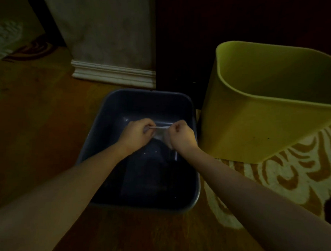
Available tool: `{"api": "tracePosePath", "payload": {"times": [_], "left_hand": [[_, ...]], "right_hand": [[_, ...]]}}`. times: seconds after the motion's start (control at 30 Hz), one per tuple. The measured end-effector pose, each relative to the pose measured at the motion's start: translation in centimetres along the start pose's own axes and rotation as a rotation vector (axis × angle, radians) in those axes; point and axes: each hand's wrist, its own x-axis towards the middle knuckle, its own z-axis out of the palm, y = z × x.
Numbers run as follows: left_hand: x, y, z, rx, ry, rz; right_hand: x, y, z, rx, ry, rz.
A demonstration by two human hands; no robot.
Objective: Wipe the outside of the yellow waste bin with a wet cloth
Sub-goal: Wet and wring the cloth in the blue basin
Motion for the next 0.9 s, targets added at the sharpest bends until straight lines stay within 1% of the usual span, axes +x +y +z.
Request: {"api": "tracePosePath", "payload": {"times": [0.07, 0.17, 0.27, 0.33, 0.43, 0.53, 0.67, 0.73, 0.77, 0.9], "left_hand": [[0.2, 1.7, -1.0, -0.001, -0.069, 0.015], [0.3, 4.5, -1.9, 0.024, -0.131, 0.029], [-0.2, 7.1, -2.6, 0.051, -0.191, 0.077], [-0.7, 8.7, -2.9, 0.095, -0.227, 0.108], [-1.4, 11.1, -2.8, 0.128, -0.286, 0.150], [-2.0, 13.6, -2.0, 0.132, -0.379, 0.181], [-2.6, 17.5, -0.5, 0.186, -0.486, 0.252], [-2.4, 19.8, -0.1, 0.221, -0.467, 0.334], [-2.2, 21.0, 0.0, 0.218, -0.419, 0.373], [-0.6, 25.6, 0.9, 0.203, -0.075, 0.582]], "right_hand": [[-0.5, -0.2, -1.1, 0.046, 0.013, 0.012], [-1.8, -0.4, -2.9, 0.120, -0.032, -0.012], [-3.5, -0.1, -5.5, -0.015, -0.066, -0.128], [-4.8, 0.0, -7.5, -0.108, -0.057, -0.210], [-6.8, 0.2, -10.4, -0.220, -0.052, -0.278], [-8.6, 1.1, -12.9, -0.213, -0.054, -0.215], [-10.8, 3.4, -16.2, -0.067, -0.068, -0.060], [-11.7, 4.5, -17.7, -0.008, -0.022, -0.008], [-12.2, 4.9, -18.4, 0.004, 0.006, 0.017], [-13.6, 6.5, -20.9, 0.068, 0.073, 0.094]]}}
